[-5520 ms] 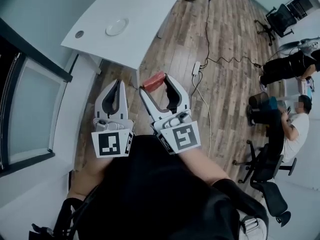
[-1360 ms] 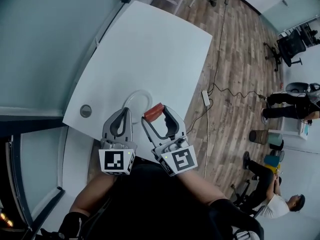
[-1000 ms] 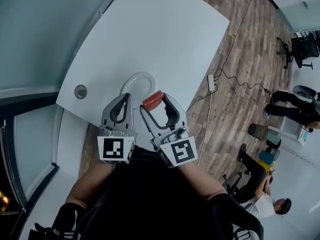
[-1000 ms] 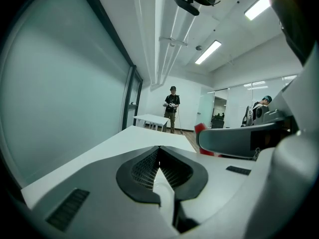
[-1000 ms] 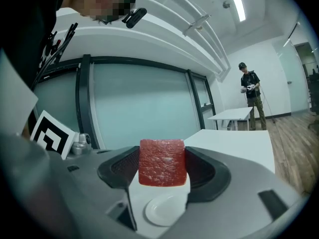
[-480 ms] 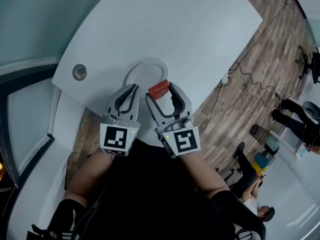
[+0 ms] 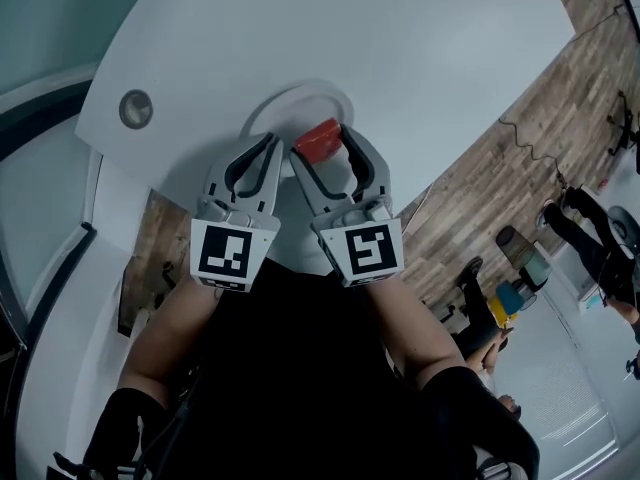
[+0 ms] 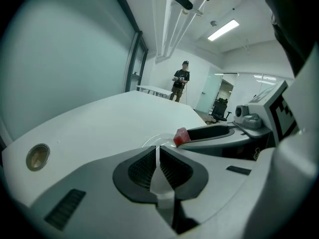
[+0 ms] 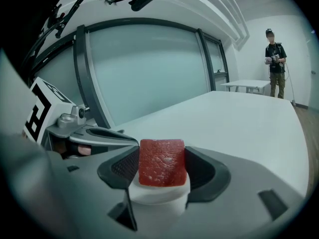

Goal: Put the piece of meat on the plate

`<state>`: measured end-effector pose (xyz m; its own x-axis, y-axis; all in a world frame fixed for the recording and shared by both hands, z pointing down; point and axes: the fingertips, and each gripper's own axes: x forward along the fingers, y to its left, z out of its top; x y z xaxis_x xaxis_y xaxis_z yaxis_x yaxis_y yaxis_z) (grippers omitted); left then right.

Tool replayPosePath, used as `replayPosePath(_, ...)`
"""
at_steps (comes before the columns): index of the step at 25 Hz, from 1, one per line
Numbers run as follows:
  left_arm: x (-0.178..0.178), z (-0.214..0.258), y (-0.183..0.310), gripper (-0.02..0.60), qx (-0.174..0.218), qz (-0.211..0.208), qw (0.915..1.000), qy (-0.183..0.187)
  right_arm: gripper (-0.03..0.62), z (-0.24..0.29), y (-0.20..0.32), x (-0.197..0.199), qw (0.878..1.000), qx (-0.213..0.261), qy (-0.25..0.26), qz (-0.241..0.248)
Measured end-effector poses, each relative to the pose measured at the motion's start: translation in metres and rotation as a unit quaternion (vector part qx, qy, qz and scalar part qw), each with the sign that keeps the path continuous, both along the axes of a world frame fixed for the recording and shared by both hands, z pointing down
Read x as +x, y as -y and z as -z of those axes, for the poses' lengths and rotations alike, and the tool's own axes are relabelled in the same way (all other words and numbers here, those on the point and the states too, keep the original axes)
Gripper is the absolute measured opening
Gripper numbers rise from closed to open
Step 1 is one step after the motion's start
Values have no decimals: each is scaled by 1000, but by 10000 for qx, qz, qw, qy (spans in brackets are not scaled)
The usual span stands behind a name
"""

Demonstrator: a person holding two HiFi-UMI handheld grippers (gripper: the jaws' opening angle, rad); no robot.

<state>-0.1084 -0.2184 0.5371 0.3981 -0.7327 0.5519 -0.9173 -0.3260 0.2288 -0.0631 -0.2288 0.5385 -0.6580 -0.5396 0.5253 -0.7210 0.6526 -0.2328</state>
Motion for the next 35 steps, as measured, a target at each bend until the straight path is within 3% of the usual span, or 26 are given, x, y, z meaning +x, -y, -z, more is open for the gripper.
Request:
replayPosePath(16,-4,-11,-8,8,-298,238,9986,-358,290,-22,1,-11,9917,-29,-1164,540)
replayPosePath(26,-2,-2,-7,9,-255,117,9993,-248,290,-12,7,-7,9947,-76,-978,300)
replayPosePath(34,-4,30,0,8,258,-20,9993,-264,287,30,7,-7,9982,320,-504,-32)
replayPosePath(35,-4,36,1,8,370,-49,9990,-227,257,38,6,-6,9987,361,-349,-111)
